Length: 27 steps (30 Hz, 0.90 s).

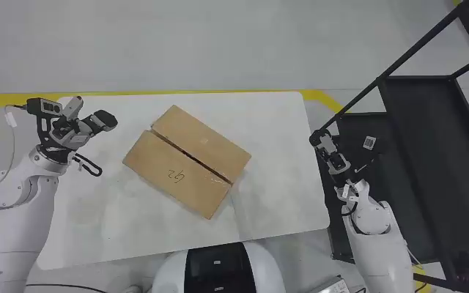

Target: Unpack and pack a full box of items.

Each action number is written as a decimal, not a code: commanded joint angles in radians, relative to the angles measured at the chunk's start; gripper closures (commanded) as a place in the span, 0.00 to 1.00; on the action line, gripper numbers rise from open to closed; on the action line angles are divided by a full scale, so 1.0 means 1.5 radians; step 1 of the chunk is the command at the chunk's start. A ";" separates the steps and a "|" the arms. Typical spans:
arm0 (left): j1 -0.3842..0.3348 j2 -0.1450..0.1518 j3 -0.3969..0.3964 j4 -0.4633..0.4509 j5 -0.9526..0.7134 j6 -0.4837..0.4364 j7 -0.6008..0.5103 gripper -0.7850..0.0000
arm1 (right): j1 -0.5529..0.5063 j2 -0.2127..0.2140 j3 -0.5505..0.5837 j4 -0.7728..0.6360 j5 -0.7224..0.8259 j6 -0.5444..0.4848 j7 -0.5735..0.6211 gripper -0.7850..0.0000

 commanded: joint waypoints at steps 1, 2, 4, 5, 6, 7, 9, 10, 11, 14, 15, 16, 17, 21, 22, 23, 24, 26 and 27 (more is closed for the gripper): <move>0.000 0.000 0.000 0.000 0.000 0.000 0.000 0.00 | 0.000 0.000 0.000 0.000 0.000 0.000 0.000 0.00; 0.000 0.000 0.000 0.000 0.000 0.000 0.000 0.00 | 0.000 0.000 0.000 0.000 0.000 0.000 0.000 0.00; 0.000 0.000 0.000 0.000 0.000 0.000 0.000 0.00 | 0.000 0.000 0.000 0.000 0.000 0.000 0.000 0.00; 0.000 0.000 0.000 0.000 0.000 0.000 0.000 0.00 | 0.000 0.000 0.000 0.000 0.000 0.000 0.000 0.00; 0.000 0.000 0.000 0.000 0.000 0.000 0.000 0.00 | 0.000 0.000 0.000 0.000 0.000 0.000 0.000 0.00; 0.000 0.000 0.000 0.000 0.000 0.000 0.000 0.00 | 0.000 0.000 0.000 0.000 0.000 0.000 0.000 0.00; 0.000 0.000 0.000 0.000 0.000 0.000 0.000 0.00 | 0.000 0.000 0.000 0.000 0.000 0.000 0.000 0.00; 0.000 0.000 0.000 0.000 0.000 0.000 0.000 0.00 | 0.000 0.000 0.000 0.000 0.000 0.000 0.000 0.00; 0.000 0.000 0.000 0.000 0.000 0.000 0.000 0.00 | 0.000 0.000 0.000 0.000 0.000 0.000 0.000 0.00; 0.004 0.000 0.000 -0.014 0.018 0.001 0.004 0.00 | 0.000 0.001 -0.008 -0.010 0.002 0.038 0.011 0.00; 0.007 0.001 -0.002 -0.026 0.038 -0.004 -0.002 0.00 | -0.002 0.001 -0.015 -0.019 0.005 0.067 0.026 0.00; 0.009 0.002 -0.004 -0.030 0.055 -0.011 -0.009 0.00 | -0.006 0.002 -0.022 -0.032 0.012 0.089 0.046 0.00; 0.009 0.002 -0.005 -0.027 0.070 -0.010 -0.009 0.00 | -0.012 0.003 -0.027 -0.040 0.015 0.108 0.067 0.00; -0.016 0.002 0.002 0.002 0.081 -0.023 -0.084 0.00 | -0.021 0.006 -0.056 -0.039 0.021 0.150 0.124 0.00; -0.029 0.003 0.002 0.021 0.079 -0.030 -0.117 0.00 | -0.021 0.006 -0.065 -0.033 0.023 0.157 0.131 0.00; -0.042 0.003 0.003 0.039 0.080 -0.040 -0.146 0.00 | -0.021 0.005 -0.076 -0.027 0.031 0.167 0.139 0.00; -0.056 0.003 0.006 0.059 0.078 -0.043 -0.182 0.00 | -0.021 0.005 -0.087 -0.021 0.047 0.182 0.149 0.00; -0.091 0.003 0.013 0.107 0.057 -0.037 -0.253 0.00 | -0.018 0.005 -0.103 -0.014 0.069 0.211 0.163 0.00; -0.108 0.002 0.018 0.129 0.048 -0.039 -0.292 0.00 | -0.017 0.005 -0.113 -0.011 0.080 0.226 0.174 0.00</move>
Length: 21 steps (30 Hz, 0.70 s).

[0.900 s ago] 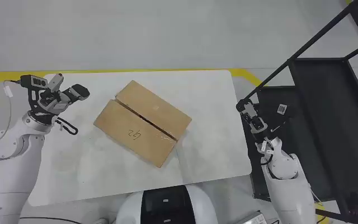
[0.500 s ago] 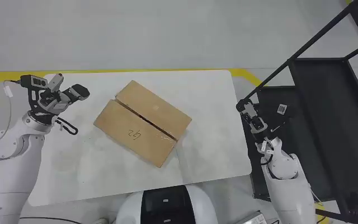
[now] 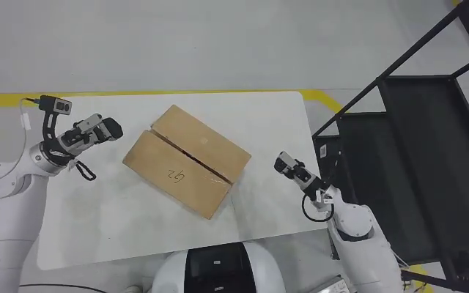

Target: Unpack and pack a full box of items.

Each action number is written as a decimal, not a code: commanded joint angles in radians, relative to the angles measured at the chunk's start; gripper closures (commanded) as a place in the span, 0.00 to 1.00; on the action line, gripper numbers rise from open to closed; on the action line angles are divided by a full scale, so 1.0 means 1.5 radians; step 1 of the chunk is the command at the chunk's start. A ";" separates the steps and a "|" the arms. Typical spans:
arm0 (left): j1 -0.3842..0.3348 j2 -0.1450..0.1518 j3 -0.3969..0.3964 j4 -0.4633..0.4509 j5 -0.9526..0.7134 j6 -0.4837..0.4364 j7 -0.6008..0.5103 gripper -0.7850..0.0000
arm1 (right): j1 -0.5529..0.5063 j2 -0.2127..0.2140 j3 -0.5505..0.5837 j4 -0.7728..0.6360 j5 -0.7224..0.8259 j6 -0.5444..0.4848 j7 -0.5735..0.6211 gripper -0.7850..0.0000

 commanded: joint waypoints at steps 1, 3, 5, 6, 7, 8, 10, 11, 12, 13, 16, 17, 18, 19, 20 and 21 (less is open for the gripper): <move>-0.037 -0.001 0.010 0.043 -0.020 0.014 -0.073 0.00 | 0.003 0.000 -0.016 0.004 0.024 0.029 0.018 0.00; -0.064 -0.001 0.021 0.057 -0.018 0.038 -0.098 0.00 | 0.005 0.000 -0.029 0.005 0.050 0.056 0.040 0.00; -0.080 0.000 0.031 0.062 -0.008 0.061 -0.121 0.00 | 0.007 0.001 -0.035 0.003 0.077 0.081 0.066 0.00; -0.087 0.002 0.034 0.067 0.000 0.067 -0.127 0.00 | 0.007 0.002 -0.037 0.002 0.096 0.094 0.083 0.00; -0.092 0.003 0.040 0.069 0.004 0.075 -0.135 0.00 | 0.008 0.003 -0.039 -0.001 0.114 0.109 0.105 0.00; -0.096 0.003 0.044 0.072 -0.003 0.085 -0.145 0.00 | 0.009 0.005 -0.037 -0.003 0.124 0.123 0.129 0.00; -0.106 0.004 0.047 0.082 -0.032 0.109 -0.169 0.00 | 0.009 0.006 -0.036 -0.005 0.127 0.128 0.140 0.00; -0.106 0.004 0.047 0.082 -0.032 0.109 -0.169 0.00 | 0.009 0.006 -0.036 -0.005 0.127 0.128 0.140 0.00; -0.106 0.004 0.047 0.082 -0.032 0.109 -0.169 0.00 | 0.009 0.006 -0.036 -0.005 0.127 0.128 0.140 0.00; -0.106 0.004 0.047 0.082 -0.032 0.109 -0.169 0.00 | 0.009 0.006 -0.036 -0.005 0.127 0.128 0.140 0.00; -0.106 0.004 0.047 0.082 -0.032 0.109 -0.169 0.00 | 0.009 0.006 -0.036 -0.005 0.127 0.128 0.140 0.00; -0.106 0.004 0.047 0.082 -0.032 0.109 -0.169 0.00 | 0.009 0.006 -0.036 -0.005 0.127 0.128 0.140 0.00; -0.106 0.004 0.047 0.082 -0.032 0.109 -0.169 0.00 | 0.009 0.006 -0.036 -0.005 0.127 0.128 0.140 0.00; -0.106 0.004 0.047 0.082 -0.032 0.109 -0.169 0.00 | 0.009 0.006 -0.036 -0.005 0.127 0.128 0.140 0.00; -0.103 0.003 0.049 0.079 -0.026 0.109 -0.164 0.00 | 0.009 0.006 -0.036 -0.005 0.127 0.128 0.140 0.00; -0.092 0.003 0.054 0.062 -0.007 0.104 -0.142 0.00 | 0.009 0.006 -0.036 -0.005 0.127 0.128 0.140 0.00</move>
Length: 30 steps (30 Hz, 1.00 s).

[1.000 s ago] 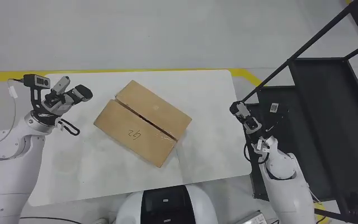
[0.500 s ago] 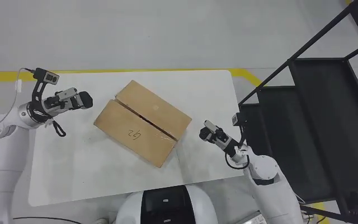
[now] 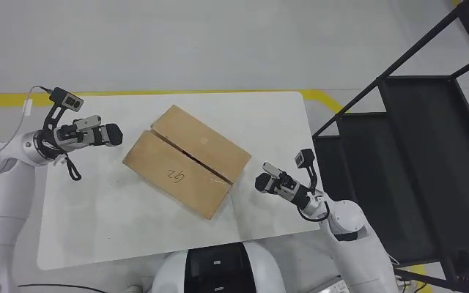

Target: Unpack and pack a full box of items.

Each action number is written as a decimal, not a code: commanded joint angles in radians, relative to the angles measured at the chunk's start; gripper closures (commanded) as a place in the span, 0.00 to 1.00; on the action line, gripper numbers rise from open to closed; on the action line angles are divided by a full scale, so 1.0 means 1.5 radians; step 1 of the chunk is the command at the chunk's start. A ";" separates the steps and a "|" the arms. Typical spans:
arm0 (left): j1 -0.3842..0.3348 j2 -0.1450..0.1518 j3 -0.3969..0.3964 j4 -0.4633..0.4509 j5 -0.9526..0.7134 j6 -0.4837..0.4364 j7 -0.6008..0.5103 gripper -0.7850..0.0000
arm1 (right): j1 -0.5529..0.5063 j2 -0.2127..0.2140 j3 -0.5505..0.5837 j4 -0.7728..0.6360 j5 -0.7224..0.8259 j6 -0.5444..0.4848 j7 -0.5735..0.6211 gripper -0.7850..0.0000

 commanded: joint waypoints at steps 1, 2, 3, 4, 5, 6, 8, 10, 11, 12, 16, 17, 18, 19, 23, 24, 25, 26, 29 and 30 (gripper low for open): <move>0.021 0.000 0.007 -0.034 0.042 -0.008 0.045 0.00 | 0.000 0.000 -0.005 0.000 0.010 0.007 -0.002 0.00; 0.031 0.001 0.006 -0.049 0.065 -0.017 0.065 0.00 | 0.002 -0.001 -0.012 0.000 0.024 0.017 0.006 0.00; 0.040 0.002 0.004 -0.058 0.087 -0.023 0.086 0.00 | 0.006 0.000 -0.018 0.002 0.038 0.030 0.017 0.00; 0.045 0.003 0.001 -0.060 0.106 -0.024 0.110 0.00 | 0.011 0.000 -0.022 0.004 0.046 0.041 0.023 0.00; 0.048 0.004 -0.003 -0.059 0.126 -0.022 0.136 0.00 | 0.015 0.000 -0.029 0.007 0.055 0.054 0.031 0.00; 0.049 0.006 -0.005 -0.056 0.159 -0.024 0.164 0.00 | 0.019 0.000 -0.037 0.012 0.067 0.067 0.040 0.00; 0.053 0.005 -0.005 -0.052 0.165 -0.015 0.196 0.00 | 0.031 -0.001 -0.052 0.027 0.112 0.097 0.066 0.00; 0.053 0.005 -0.008 -0.047 0.180 -0.023 0.211 0.00 | 0.044 -0.001 -0.060 0.043 0.124 0.106 0.070 0.00; 0.055 0.005 -0.009 -0.045 0.181 -0.027 0.216 0.00 | 0.049 -0.001 -0.065 0.050 0.126 0.107 0.068 0.00; 0.057 0.005 -0.009 -0.042 0.179 -0.031 0.217 0.00 | 0.053 -0.002 -0.072 0.056 0.130 0.108 0.069 0.00; 0.063 0.005 -0.012 -0.036 0.172 -0.046 0.212 0.00 | 0.073 -0.003 -0.093 0.078 0.139 0.097 0.072 0.00; 0.065 0.005 -0.012 -0.035 0.170 -0.049 0.211 0.00 | 0.078 -0.003 -0.096 0.083 0.137 0.087 0.067 0.00; 0.066 0.005 -0.013 -0.033 0.170 -0.050 0.211 0.00 | 0.083 -0.004 -0.101 0.089 0.134 0.079 0.060 0.00; 0.067 0.005 -0.013 -0.032 0.170 -0.051 0.210 0.00 | 0.089 -0.004 -0.105 0.094 0.136 0.073 0.057 0.00; 0.076 0.005 -0.018 -0.036 0.163 -0.055 0.206 0.00 | 0.104 -0.005 -0.116 0.106 0.149 0.064 0.057 0.00; 0.079 0.006 -0.018 -0.039 0.158 -0.053 0.202 0.00 | 0.106 -0.005 -0.117 0.106 0.148 0.064 0.057 0.00; 0.082 0.006 -0.020 -0.041 0.153 -0.050 0.197 0.00 | 0.108 -0.004 -0.118 0.107 0.147 0.063 0.054 0.00; 0.084 0.006 -0.022 -0.044 0.151 -0.049 0.195 0.00 | 0.111 -0.004 -0.117 0.109 0.143 0.063 0.046 0.00; 0.091 0.007 -0.027 -0.052 0.143 -0.044 0.191 0.00 | 0.118 -0.004 -0.120 0.120 0.157 0.065 0.038 0.00; 0.093 0.007 -0.028 -0.055 0.140 -0.043 0.191 0.00 | 0.120 -0.004 -0.121 0.124 0.163 0.067 0.037 0.00</move>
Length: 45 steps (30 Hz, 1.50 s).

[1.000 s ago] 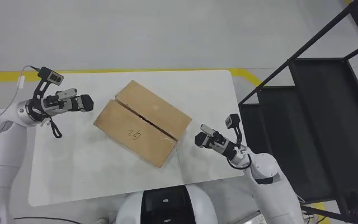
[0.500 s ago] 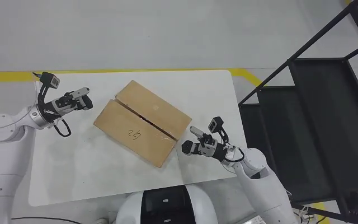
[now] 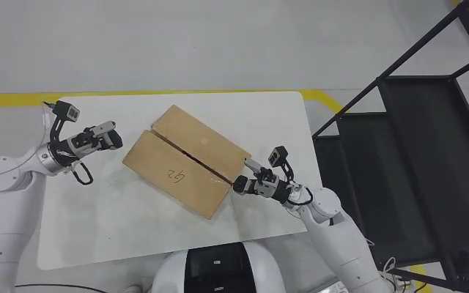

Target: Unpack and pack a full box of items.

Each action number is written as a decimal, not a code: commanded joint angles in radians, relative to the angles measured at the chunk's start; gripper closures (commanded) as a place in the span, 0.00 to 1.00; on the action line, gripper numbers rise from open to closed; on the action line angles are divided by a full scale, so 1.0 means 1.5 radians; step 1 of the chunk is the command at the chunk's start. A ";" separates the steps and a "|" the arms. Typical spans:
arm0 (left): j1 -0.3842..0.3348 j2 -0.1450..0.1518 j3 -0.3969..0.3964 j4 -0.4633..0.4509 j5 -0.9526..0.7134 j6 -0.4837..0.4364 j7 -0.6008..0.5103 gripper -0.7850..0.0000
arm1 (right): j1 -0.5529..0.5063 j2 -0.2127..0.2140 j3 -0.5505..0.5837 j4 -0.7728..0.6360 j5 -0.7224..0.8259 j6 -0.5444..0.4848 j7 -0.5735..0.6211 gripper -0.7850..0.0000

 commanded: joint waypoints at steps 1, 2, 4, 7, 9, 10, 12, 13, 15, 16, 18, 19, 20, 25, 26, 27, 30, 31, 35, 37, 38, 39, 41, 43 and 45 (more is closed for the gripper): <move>0.004 0.000 -0.003 -0.006 -0.008 0.002 0.000 0.00 | 0.005 0.000 -0.003 0.008 0.015 0.004 0.001 0.00; 0.007 0.000 -0.005 -0.010 -0.010 0.003 -0.001 0.00 | 0.007 -0.001 -0.005 0.012 0.026 0.007 0.005 0.00; 0.011 0.001 -0.008 -0.018 -0.013 0.005 -0.004 0.00 | 0.013 -0.002 -0.007 0.017 0.055 0.010 0.015 0.00; 0.020 0.003 -0.017 -0.032 -0.021 0.006 -0.010 0.00 | 0.021 -0.003 -0.005 0.018 0.114 0.008 0.027 0.00; 0.027 0.004 -0.025 -0.040 -0.025 0.007 -0.014 0.00 | 0.026 -0.005 0.002 0.017 0.151 -0.002 0.026 0.00; 0.030 0.005 -0.029 -0.044 -0.027 0.008 -0.016 0.00 | 0.028 -0.005 0.005 0.016 0.171 -0.006 0.023 0.00; 0.037 0.006 -0.036 -0.051 -0.033 0.010 -0.020 0.00 | 0.036 -0.008 0.011 0.016 0.201 -0.024 0.010 0.00; 0.040 0.007 -0.039 -0.054 -0.035 0.010 -0.022 0.00 | 0.041 -0.009 0.013 0.017 0.216 -0.037 0.001 0.00; 0.047 0.008 -0.045 -0.060 -0.041 0.010 -0.026 0.00 | 0.054 -0.012 0.016 0.023 0.223 -0.068 -0.030 0.00; 0.050 0.008 -0.047 -0.063 -0.043 0.010 -0.027 0.00 | 0.061 -0.013 0.016 0.025 0.223 -0.088 -0.046 0.00; 0.056 0.009 -0.049 -0.069 -0.047 0.011 -0.030 0.00 | 0.078 -0.017 0.017 0.040 0.211 -0.128 -0.092 0.00; 0.059 0.009 -0.050 -0.071 -0.049 0.011 -0.031 0.00 | 0.086 -0.019 0.014 0.049 0.201 -0.144 -0.113 0.00; 0.062 0.009 -0.051 -0.074 -0.050 0.011 -0.033 0.00 | 0.095 -0.020 0.012 0.058 0.177 -0.162 -0.137 0.00; 0.076 0.010 -0.055 -0.086 -0.055 0.011 -0.041 0.00 | 0.133 -0.025 -0.004 0.107 0.046 -0.223 -0.256 0.00; 0.078 0.010 -0.056 -0.088 -0.057 0.012 -0.042 0.00 | 0.141 -0.026 -0.007 0.121 0.016 -0.229 -0.280 0.00; 0.080 0.009 -0.055 -0.091 -0.056 0.013 -0.043 0.00 | 0.148 -0.027 -0.010 0.133 -0.013 -0.235 -0.303 0.00; 0.086 0.009 -0.050 -0.104 -0.050 0.014 -0.048 0.00 | 0.168 -0.030 -0.024 0.173 -0.078 -0.227 -0.355 0.00; 0.088 0.009 -0.048 -0.108 -0.048 0.014 -0.048 0.00 | 0.173 -0.031 -0.030 0.186 -0.092 -0.219 -0.366 0.00; 0.094 0.008 -0.044 -0.119 -0.047 0.015 -0.045 0.00 | 0.187 -0.034 -0.045 0.217 -0.160 -0.203 -0.401 0.00; 0.095 0.008 -0.044 -0.123 -0.046 0.016 -0.045 0.00 | 0.188 -0.034 -0.052 0.227 -0.196 -0.189 -0.413 0.00; 0.095 0.008 -0.044 -0.123 -0.046 0.017 -0.044 0.00 | 0.189 -0.034 -0.055 0.229 -0.207 -0.179 -0.416 0.00; 0.095 0.008 -0.044 -0.124 -0.046 0.017 -0.044 0.00 | 0.190 -0.034 -0.057 0.230 -0.221 -0.174 -0.419 0.00; 0.094 0.008 -0.046 -0.124 -0.045 0.017 -0.044 0.00 | 0.187 -0.034 -0.060 0.225 -0.234 -0.175 -0.424 0.00; 0.094 0.008 -0.052 -0.123 -0.048 0.016 -0.042 0.00 | 0.175 -0.034 -0.057 0.202 -0.229 -0.189 -0.422 0.00; 0.096 0.009 -0.060 -0.119 -0.054 0.014 -0.040 0.00 | 0.156 -0.032 -0.050 0.160 -0.214 -0.202 -0.404 0.00</move>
